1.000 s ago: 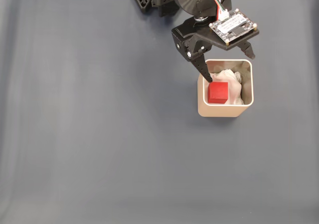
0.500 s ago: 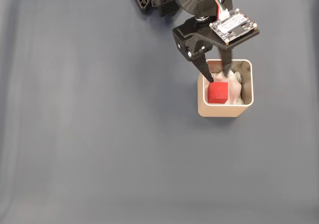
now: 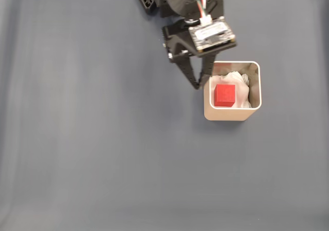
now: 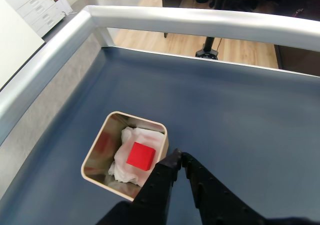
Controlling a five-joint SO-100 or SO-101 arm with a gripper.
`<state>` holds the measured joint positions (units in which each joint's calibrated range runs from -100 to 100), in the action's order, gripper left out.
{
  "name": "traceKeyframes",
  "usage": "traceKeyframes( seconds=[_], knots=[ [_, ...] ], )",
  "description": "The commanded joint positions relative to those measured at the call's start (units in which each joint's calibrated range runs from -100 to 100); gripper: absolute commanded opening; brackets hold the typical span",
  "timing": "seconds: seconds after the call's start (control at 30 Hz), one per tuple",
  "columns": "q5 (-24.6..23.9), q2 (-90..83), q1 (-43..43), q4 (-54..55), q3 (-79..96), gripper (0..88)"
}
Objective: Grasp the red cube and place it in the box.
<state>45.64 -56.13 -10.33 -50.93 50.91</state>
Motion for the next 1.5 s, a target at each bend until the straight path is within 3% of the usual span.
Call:
traceKeyframes(
  seconds=[0.0,0.87,1.47],
  knots=[
    [0.15,-2.42,3.27,-0.81,-1.41,0.1],
    [1.27,-32.62,14.13,-5.98,30.86,0.1],
    [0.68,-42.23,14.63,-6.14,45.53,0.2]
  ],
)
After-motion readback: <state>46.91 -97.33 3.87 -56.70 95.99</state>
